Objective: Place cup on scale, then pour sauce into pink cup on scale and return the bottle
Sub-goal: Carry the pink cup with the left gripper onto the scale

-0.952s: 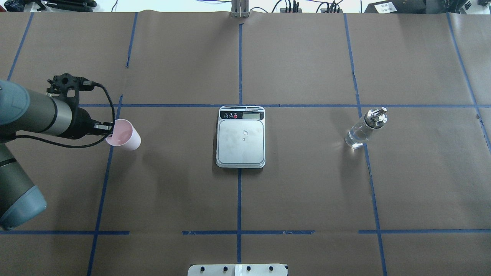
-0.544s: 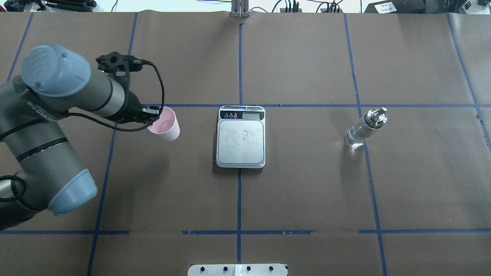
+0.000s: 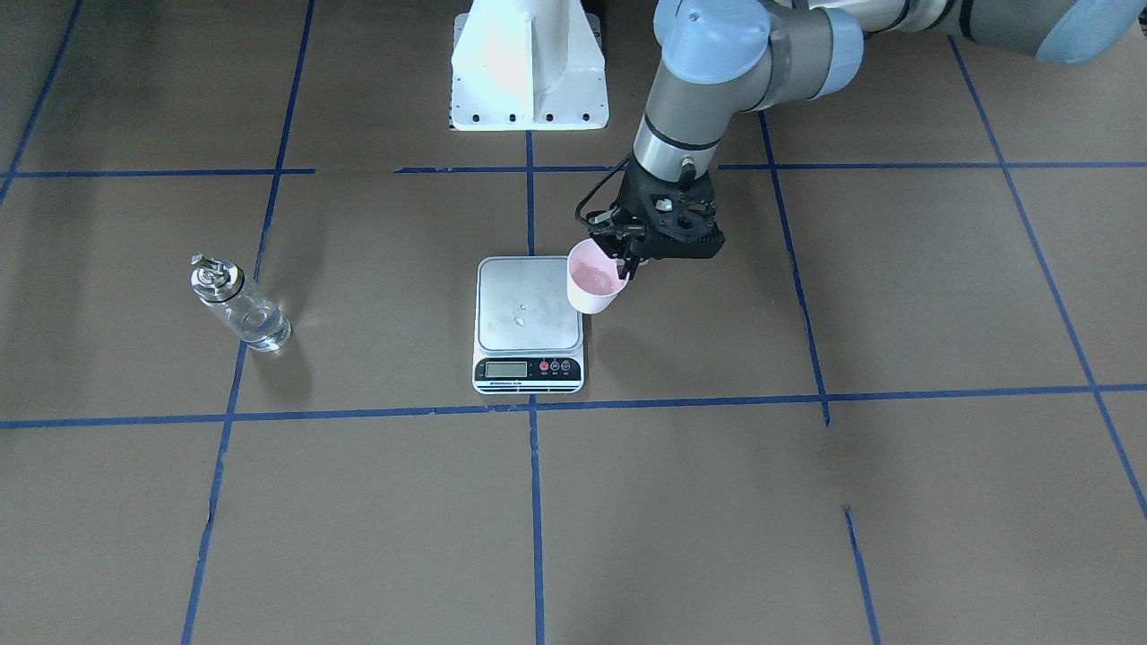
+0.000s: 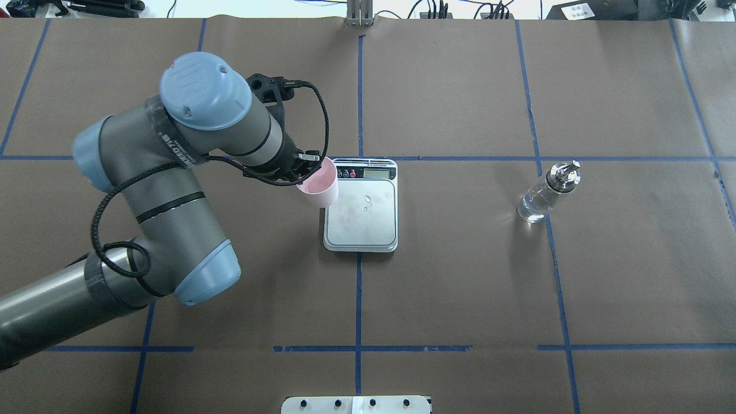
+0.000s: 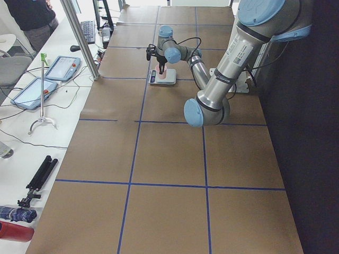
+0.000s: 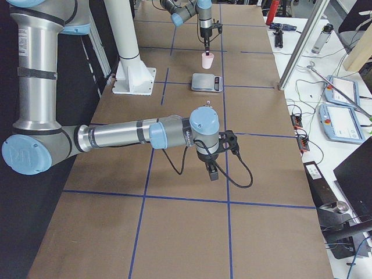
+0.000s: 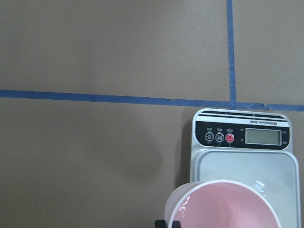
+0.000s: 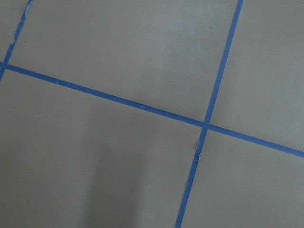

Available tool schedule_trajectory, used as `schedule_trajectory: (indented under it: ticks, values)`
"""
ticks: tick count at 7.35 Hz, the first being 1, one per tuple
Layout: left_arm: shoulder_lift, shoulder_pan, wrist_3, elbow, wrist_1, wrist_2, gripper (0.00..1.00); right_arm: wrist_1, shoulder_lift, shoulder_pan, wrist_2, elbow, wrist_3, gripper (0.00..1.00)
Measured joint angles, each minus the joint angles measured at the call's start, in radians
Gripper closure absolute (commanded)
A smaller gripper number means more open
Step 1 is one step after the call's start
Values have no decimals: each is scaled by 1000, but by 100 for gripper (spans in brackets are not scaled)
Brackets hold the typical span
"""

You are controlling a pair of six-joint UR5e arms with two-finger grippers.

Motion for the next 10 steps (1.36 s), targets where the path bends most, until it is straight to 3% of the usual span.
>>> schedule_trajectory:
  ticks: [4,8,10]
  values:
    - [-92,12,-43,170,-84,5,100,-1,0,0,0,1,1,0]
    - [-105,19,-46,195,-102,6,100,-2,4,0,0,1,1,0]
    - [-105,24,-47,192,-101,6,58,-2,4,0,0,1,1,0]
